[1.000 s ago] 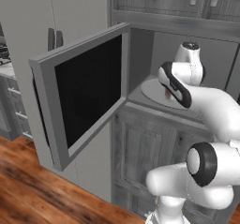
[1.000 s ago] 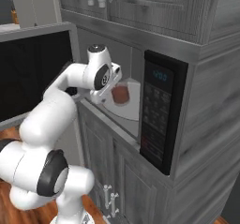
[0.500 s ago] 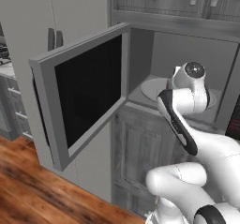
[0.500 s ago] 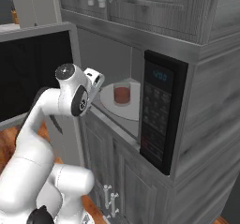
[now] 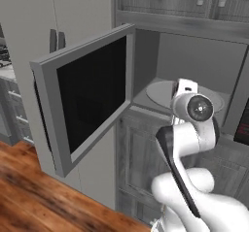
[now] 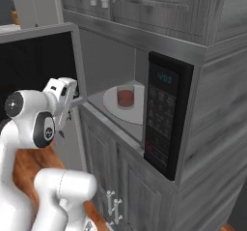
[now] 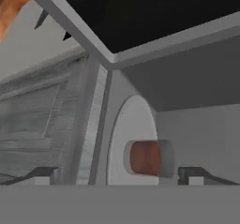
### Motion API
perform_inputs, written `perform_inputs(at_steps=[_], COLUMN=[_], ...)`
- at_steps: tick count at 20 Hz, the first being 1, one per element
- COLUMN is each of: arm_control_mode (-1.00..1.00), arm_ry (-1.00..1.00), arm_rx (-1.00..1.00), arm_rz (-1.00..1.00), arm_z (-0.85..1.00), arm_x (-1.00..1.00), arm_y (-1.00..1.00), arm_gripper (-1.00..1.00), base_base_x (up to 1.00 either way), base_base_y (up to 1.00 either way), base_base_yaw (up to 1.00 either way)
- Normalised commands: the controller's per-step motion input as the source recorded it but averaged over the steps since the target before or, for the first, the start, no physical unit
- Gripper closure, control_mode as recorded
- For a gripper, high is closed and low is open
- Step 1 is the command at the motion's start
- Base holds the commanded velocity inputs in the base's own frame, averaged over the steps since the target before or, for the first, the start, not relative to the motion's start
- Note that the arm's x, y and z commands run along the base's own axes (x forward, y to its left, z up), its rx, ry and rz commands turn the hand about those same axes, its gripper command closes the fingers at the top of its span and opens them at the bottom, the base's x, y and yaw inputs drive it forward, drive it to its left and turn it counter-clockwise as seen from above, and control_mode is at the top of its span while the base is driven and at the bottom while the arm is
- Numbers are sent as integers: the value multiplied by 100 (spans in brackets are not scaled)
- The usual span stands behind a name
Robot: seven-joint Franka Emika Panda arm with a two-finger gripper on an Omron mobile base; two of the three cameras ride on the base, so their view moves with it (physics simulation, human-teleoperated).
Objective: Place the microwavable item in the microwave. Then, close the microwave door and press the start button.
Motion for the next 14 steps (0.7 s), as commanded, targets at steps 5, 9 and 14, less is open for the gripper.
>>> perform_inputs(at_steps=[5, 9, 14], arm_control_mode=[-100, -100, -100], arm_ry=[0, 3, -15], arm_rx=[-21, -30, -23], arm_rz=[0, 0, 7], arm_z=[49, 47, -12], arm_x=[-100, -99, -98], arm_y=[69, 92, 65], arm_gripper=[-100, -100, -100], base_base_x=[0, 0, 0], base_base_y=[0, 0, 0], base_base_yaw=[0, 0, 0])
